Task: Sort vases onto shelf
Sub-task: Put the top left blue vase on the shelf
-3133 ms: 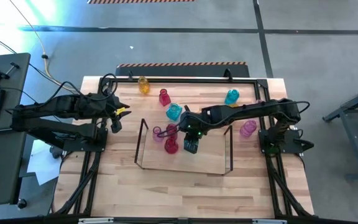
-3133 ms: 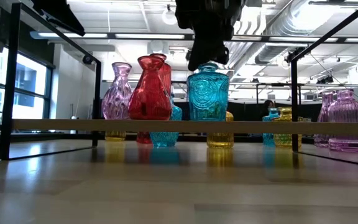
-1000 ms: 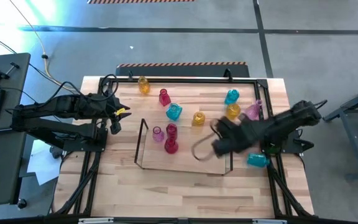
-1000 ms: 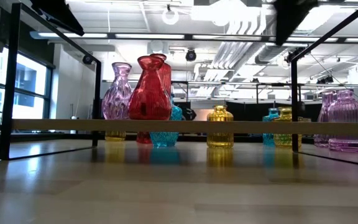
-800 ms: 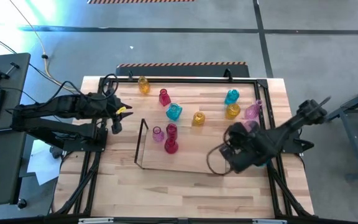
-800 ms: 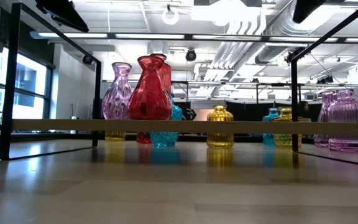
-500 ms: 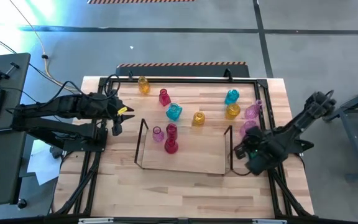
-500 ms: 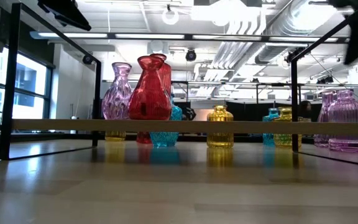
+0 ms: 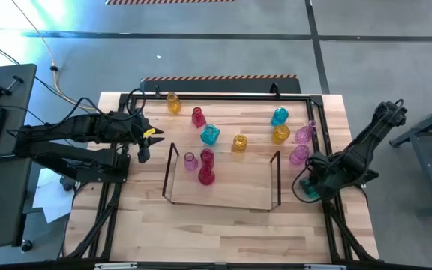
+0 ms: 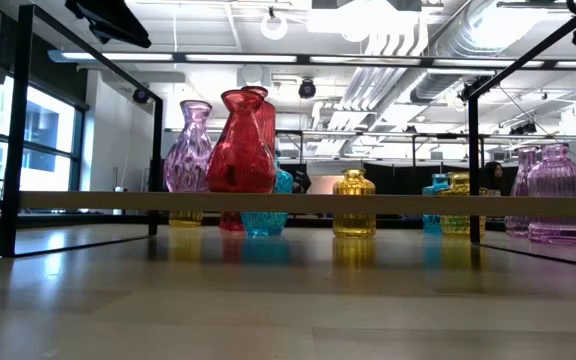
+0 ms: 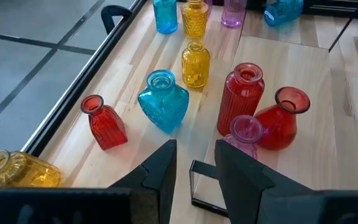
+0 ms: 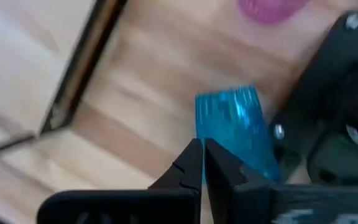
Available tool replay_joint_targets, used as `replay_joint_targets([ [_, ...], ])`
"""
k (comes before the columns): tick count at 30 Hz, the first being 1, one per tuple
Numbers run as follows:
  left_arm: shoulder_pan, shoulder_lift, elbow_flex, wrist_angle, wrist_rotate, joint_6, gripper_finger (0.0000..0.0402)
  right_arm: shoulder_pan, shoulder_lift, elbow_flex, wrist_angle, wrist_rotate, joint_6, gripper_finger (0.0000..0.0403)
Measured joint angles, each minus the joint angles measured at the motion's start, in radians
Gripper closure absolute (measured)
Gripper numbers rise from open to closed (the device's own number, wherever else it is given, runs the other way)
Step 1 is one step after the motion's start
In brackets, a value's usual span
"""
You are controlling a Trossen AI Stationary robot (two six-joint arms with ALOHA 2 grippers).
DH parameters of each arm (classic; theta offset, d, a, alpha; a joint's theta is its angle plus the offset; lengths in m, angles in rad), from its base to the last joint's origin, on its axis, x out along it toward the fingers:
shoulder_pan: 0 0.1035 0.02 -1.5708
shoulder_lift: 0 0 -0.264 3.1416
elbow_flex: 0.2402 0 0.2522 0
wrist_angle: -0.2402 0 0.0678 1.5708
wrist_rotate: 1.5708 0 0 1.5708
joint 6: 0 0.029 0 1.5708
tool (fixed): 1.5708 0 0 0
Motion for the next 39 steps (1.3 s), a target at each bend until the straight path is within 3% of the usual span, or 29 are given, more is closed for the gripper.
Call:
replay_joint_targets([
  [6,0.0,0.035,0.0,0.057,-0.004,0.009,0.0298,0.003,0.021,0.004,-0.008,-0.225,0.02,0.0403],
  [13,0.0,0.087,0.0,0.094,-0.005,0.056,0.0298,0.05,0.085,0.004,-0.065,-0.38,0.105,0.0403],
  [19,0.0,0.13,0.0,0.099,-0.005,0.082,0.0298,0.044,0.142,0.005,-0.056,-0.329,0.131,0.0403],
  [34,0.0,0.15,0.0,0.098,0.011,0.081,0.0298,-0.042,0.31,0.005,-0.08,-0.319,0.044,0.0403],
  [39,0.0,0.15,0.0,0.097,0.012,0.077,0.0298,-0.05,0.323,-0.041,-0.011,-0.331,0.035,0.0403],
])
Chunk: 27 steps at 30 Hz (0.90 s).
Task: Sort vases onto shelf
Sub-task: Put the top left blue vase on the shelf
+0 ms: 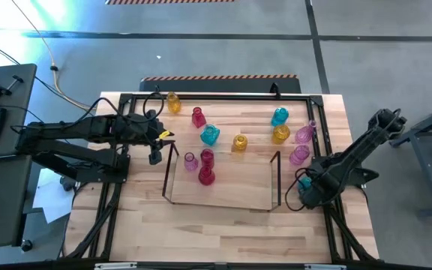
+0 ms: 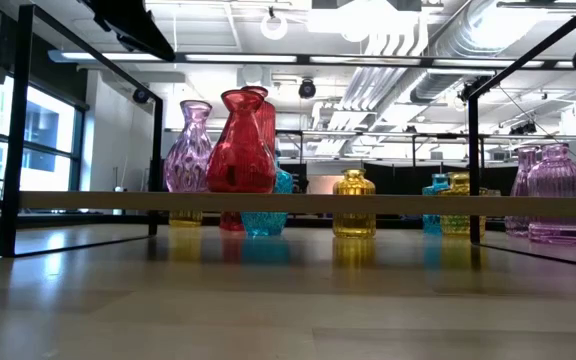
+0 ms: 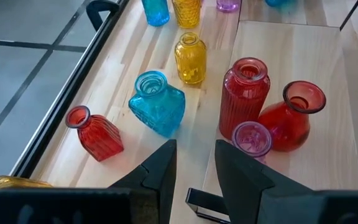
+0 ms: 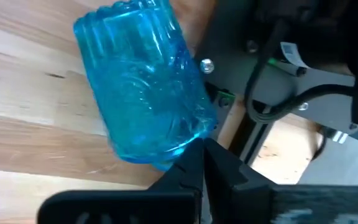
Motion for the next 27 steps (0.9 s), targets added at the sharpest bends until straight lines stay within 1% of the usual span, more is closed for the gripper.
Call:
replay_joint_targets([
  [4,0.0,0.0,0.0,0.0,0.036,-0.005,0.0298,0.0,0.005,0.01,0.028,0.012,-0.003,0.0403],
  [6,0.0,0.0,0.0,0.0,0.05,-0.012,0.0298,0.0,0.006,0.01,0.071,0.022,-0.021,0.0403],
  [9,0.0,0.0,0.0,0.0,0.052,-0.013,0.0298,0.0,0.005,0.01,0.175,0.069,-0.034,0.0403],
  [11,0.0,0.0,0.0,0.0,0.052,-0.013,0.0298,0.0,0.005,0.01,0.212,0.093,-0.025,0.0403],
  [13,0.0,0.0,0.0,0.0,0.052,-0.011,0.0298,0.0,0.005,0.01,0.218,0.109,-0.011,0.0403],
  [17,0.0,0.0,0.0,0.0,0.052,-0.005,0.0298,0.0,0.005,0.01,0.194,0.11,0.009,0.0403],
  [27,0.0,0.0,0.0,0.0,0.052,-0.005,0.0298,-0.008,0.005,0.01,0.247,0.183,-0.06,0.0403],
])
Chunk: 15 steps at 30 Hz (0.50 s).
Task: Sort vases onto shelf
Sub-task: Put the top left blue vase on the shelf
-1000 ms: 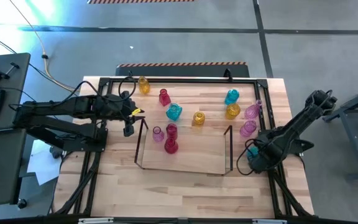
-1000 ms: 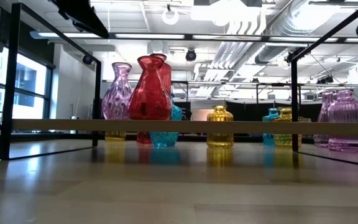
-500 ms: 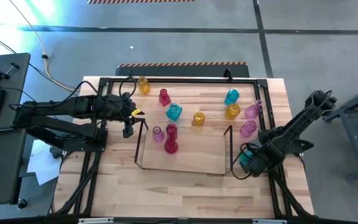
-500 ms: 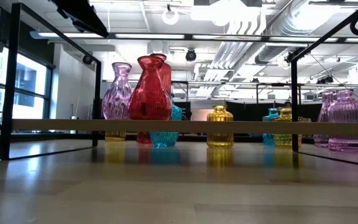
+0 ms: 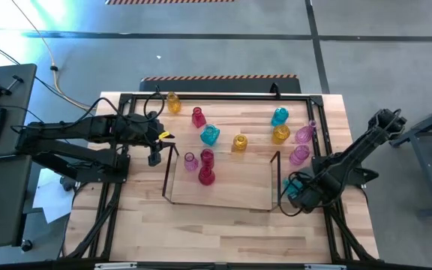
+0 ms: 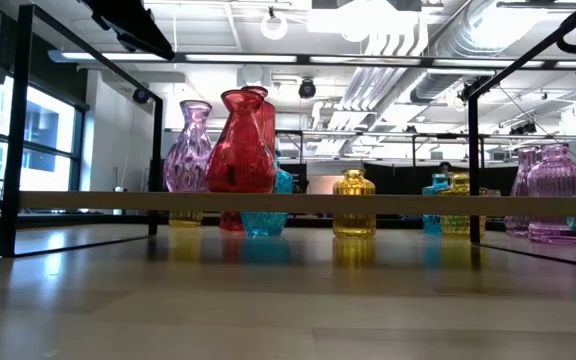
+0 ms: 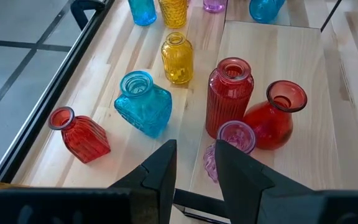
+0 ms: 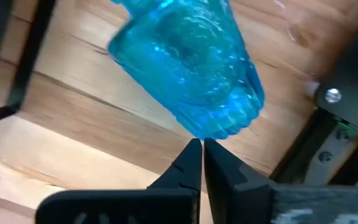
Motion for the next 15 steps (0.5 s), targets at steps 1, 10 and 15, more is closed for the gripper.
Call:
replay_joint_targets([
  [1,0.0,0.0,0.0,0.0,0.0,0.0,0.0298,0.0,0.0,0.0,0.002,0.0,-0.001,0.0402],
  [10,0.0,0.0,0.0,0.0,0.0,-0.004,0.0298,0.0,-0.024,0.059,-0.016,0.063,-0.068,0.0335],
  [15,0.0,0.0,0.0,-0.001,0.0,-0.013,0.0298,0.0,-0.053,0.11,-0.065,0.191,-0.131,0.0264],
])
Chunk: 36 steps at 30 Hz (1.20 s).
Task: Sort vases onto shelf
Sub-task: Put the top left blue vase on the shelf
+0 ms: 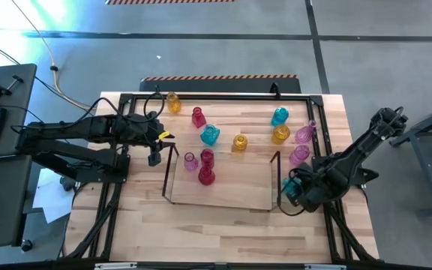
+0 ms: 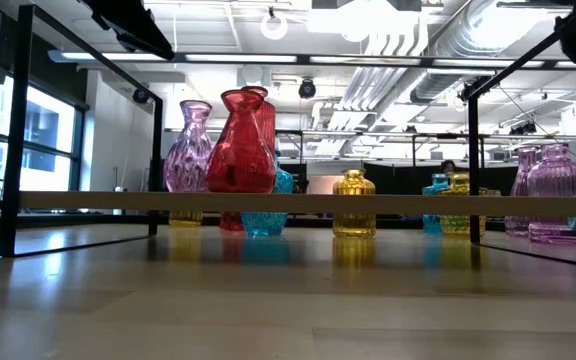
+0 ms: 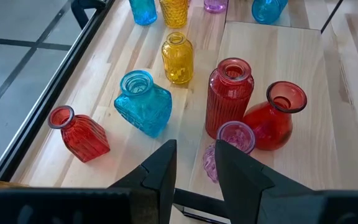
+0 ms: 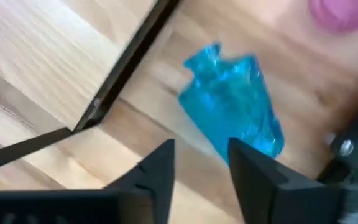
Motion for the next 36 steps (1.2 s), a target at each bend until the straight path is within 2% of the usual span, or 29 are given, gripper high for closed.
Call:
replay_joint_targets([
  [2,0.0,0.0,0.0,0.0,0.0,-0.005,0.0298,0.0,-0.002,-0.009,-0.008,0.028,-0.032,0.0235],
  [8,0.0,0.0,0.0,0.0,0.0,-0.023,0.0298,-0.028,-0.002,-0.097,0.0,0.025,-0.094,0.0152],
  [12,0.0,0.0,0.0,0.0,0.0,-0.032,0.0298,-0.067,-0.002,-0.113,0.016,0.028,-0.158,0.0115],
  [23,0.0,0.0,0.0,0.0,-0.001,-0.069,0.0298,-0.182,-0.002,-0.13,0.128,-0.097,-0.427,0.0108],
  [30,0.0,0.0,0.0,0.0,-0.001,-0.075,0.0298,-0.213,-0.005,-0.292,0.319,-0.21,-0.464,0.0107],
  [33,0.0,0.0,0.0,0.001,-0.001,-0.076,0.0298,-0.213,-0.005,-0.345,0.399,-0.213,-0.456,0.0107],
  [36,0.0,0.0,0.0,0.001,-0.001,-0.083,0.0298,-0.213,-0.004,-0.361,0.402,-0.215,-0.44,0.0107],
])
